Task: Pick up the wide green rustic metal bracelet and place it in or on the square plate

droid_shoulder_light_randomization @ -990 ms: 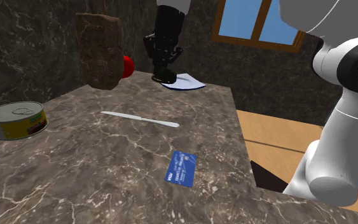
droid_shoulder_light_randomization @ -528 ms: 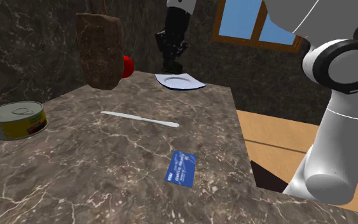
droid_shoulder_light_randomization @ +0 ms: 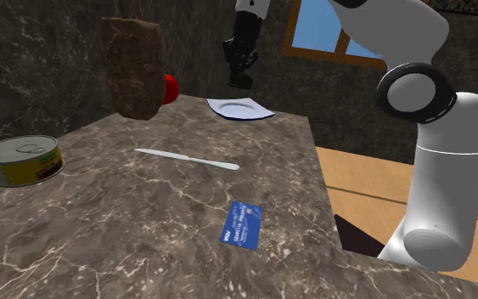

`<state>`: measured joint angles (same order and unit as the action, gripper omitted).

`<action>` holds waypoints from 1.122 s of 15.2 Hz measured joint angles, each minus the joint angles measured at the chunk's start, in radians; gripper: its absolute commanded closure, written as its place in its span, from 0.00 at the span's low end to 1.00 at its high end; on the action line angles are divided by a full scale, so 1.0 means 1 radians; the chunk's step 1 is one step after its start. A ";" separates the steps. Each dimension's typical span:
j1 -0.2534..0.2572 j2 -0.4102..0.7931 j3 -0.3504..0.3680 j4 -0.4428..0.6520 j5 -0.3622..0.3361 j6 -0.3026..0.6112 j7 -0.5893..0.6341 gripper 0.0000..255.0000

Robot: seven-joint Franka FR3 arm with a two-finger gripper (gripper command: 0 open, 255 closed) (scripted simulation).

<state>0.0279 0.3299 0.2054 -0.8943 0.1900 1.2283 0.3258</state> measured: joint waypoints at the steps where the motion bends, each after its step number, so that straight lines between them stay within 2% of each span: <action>1: -0.018 0.012 -0.008 0.013 0.001 -0.008 -0.024 1.00; 2: -0.024 0.072 -0.012 0.112 -0.007 -0.048 -0.035 1.00; 3: -0.029 0.105 -0.015 0.163 -0.010 -0.072 -0.043 1.00; 9: -0.056 0.000 -0.023 -0.086 0.003 0.066 -0.092 1.00; 17: -0.067 -0.079 -0.028 -0.315 0.012 0.211 -0.130 1.00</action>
<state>-0.0392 0.2504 0.1773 -1.2089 0.2017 1.4392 0.1956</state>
